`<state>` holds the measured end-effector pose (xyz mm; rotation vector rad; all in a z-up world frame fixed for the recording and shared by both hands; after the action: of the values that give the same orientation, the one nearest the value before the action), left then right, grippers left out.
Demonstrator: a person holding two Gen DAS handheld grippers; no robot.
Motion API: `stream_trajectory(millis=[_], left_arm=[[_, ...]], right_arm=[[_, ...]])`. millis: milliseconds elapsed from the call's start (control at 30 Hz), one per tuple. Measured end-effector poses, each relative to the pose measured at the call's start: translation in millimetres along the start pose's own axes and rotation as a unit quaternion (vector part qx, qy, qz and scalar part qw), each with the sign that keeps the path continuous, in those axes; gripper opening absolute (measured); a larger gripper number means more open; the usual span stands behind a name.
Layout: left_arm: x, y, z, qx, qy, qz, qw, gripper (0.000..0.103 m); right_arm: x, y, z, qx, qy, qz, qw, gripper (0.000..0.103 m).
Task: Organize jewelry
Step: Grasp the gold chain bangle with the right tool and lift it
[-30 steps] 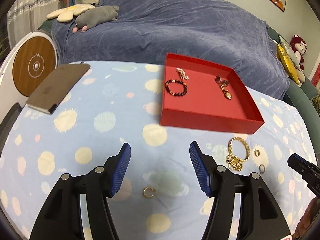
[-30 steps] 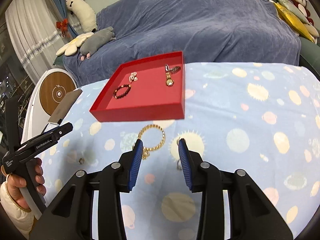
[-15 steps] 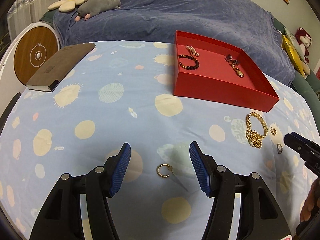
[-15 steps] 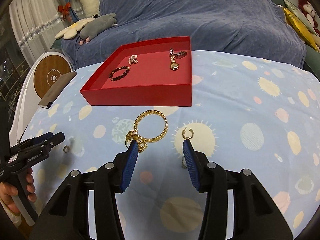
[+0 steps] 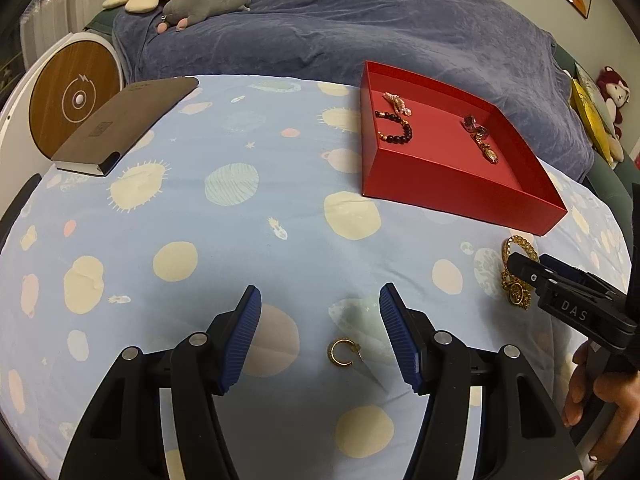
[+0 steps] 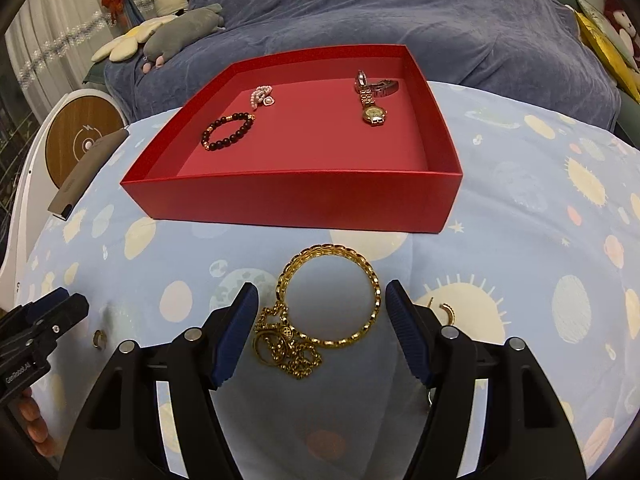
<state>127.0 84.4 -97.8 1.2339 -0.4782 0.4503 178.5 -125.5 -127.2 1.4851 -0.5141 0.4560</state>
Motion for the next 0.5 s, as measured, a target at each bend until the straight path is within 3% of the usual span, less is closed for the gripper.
stream_trajectory(millis=[100, 133, 333, 500], left_arm=[[-0.3, -0.9, -4.2, 0.001, 0.003, -0.001, 1.0, 0.059], [-0.6, -1.7, -6.0, 0.002, 0.005, -0.003, 1.0, 0.059], [-0.1, -3.7, -2.8, 0.0, 0.01, -0.004, 0.9999, 0.059], [0.4, -5.5, 20.6, -0.017, -0.01, -0.002, 0.9998, 0.059]], right_arm=[[0.2, -2.1, -1.3, -0.013, 0.015, 0.009, 1.0, 0.062], [0.5, -1.3, -1.9, -0.017, 0.021, 0.01, 1.0, 0.055], [-4.3, 10.2, 6.6, -0.008, 0.008, 0.008, 1.0, 0.054], [-4.9, 47.0, 25.2, 0.002, 0.0, 0.032, 0.999, 0.054]])
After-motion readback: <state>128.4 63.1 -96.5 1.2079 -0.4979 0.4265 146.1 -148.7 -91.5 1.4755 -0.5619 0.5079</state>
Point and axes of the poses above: each gripper's, at about its wrist camera, not at the fingertips, and y roughly against the way its jaws point, z to its right, x to its top, the point moved 10 cm from there along -y, roughly the way its jaws point, and after that the axes turned 10 degrees about -x, right-handed, at the moved point
